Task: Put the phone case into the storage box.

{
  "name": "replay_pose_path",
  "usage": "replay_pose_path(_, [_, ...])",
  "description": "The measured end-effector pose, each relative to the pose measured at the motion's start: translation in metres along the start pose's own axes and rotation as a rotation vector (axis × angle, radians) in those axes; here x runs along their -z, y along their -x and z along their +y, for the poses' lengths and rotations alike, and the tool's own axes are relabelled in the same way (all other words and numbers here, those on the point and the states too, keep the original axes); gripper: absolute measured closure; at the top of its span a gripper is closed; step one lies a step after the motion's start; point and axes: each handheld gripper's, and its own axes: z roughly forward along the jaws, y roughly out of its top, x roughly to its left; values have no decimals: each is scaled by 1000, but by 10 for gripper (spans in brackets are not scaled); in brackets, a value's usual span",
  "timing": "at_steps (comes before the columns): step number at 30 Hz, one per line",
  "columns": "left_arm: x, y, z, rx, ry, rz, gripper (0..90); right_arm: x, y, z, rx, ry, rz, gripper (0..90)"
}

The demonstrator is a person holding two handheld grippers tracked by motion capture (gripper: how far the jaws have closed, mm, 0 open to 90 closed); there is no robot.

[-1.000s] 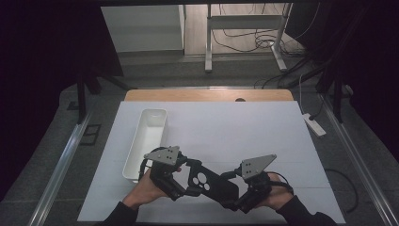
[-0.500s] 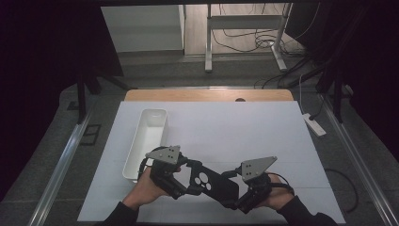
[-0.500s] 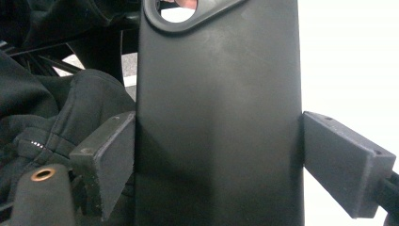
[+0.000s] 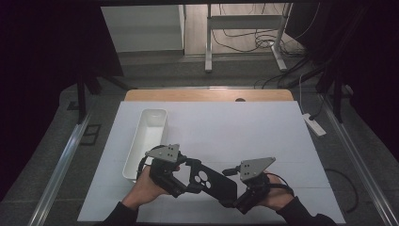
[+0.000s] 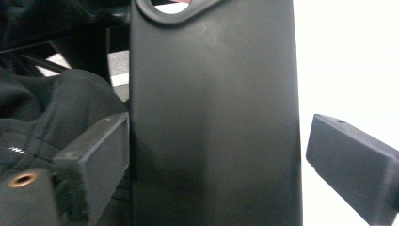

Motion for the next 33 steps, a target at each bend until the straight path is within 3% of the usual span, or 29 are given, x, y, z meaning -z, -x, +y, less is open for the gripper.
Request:
replay_pose_path(4, [2, -2, 0, 13, -10, 30, 160, 1, 1, 0, -12, -10, -46, 0])
replay_pose_path(7, [4, -3, 1, 24, -19, 53, 159, 3, 1, 0, -27, -9, -82, 0])
replay_pose_path(9, [6, -3, 2, 28, -30, 78, 159, 6, 2, -1, -34, -15, -133, 0])
replay_pose_path(15, [9, -4, 4, 45, -42, 115, 158, 8, 0, -2, -43, -33, -196, 0])
replay_pose_path(19, [10, -5, 5, 66, -56, 156, 157, 7, -2, -4, -60, -77, -255, 0])
replay_pose_path(33, [12, -6, 8, 103, -71, 236, 157, 6, -3, -6, -131, -91, -333, 0])
